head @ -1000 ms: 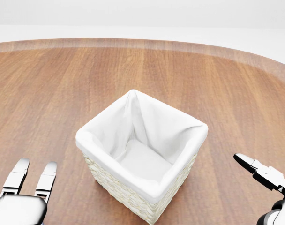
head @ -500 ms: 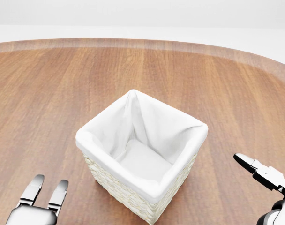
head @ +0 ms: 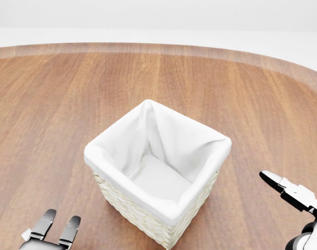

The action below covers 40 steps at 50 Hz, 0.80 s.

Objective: Pick up the alphabet soup and the cream cheese box, and put them in the basket.

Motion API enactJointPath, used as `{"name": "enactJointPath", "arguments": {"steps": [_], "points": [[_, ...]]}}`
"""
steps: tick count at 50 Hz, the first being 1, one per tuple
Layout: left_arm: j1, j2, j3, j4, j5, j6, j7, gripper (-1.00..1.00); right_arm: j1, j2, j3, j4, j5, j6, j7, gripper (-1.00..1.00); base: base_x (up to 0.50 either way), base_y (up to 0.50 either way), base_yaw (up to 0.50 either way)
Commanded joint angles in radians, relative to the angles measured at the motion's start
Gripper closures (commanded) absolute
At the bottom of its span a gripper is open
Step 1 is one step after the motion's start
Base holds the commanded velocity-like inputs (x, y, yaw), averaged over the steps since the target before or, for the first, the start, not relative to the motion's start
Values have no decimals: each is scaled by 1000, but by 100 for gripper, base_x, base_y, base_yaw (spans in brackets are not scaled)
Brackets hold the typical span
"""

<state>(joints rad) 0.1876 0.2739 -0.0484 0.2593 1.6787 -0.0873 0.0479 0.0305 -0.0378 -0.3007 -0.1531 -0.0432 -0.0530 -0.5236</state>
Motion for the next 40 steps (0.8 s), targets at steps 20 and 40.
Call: {"name": "enactJointPath", "arguments": {"steps": [20,40], "points": [[-66,35,-22,215,-51,0,93,-100,-2,-2,1,11,-5,-10,0,-100,0,0,0],[-83,67,-8,299,-91,0,136,-100,1,0,3,2,-9,-4,0,-100,0,0,0]]}}
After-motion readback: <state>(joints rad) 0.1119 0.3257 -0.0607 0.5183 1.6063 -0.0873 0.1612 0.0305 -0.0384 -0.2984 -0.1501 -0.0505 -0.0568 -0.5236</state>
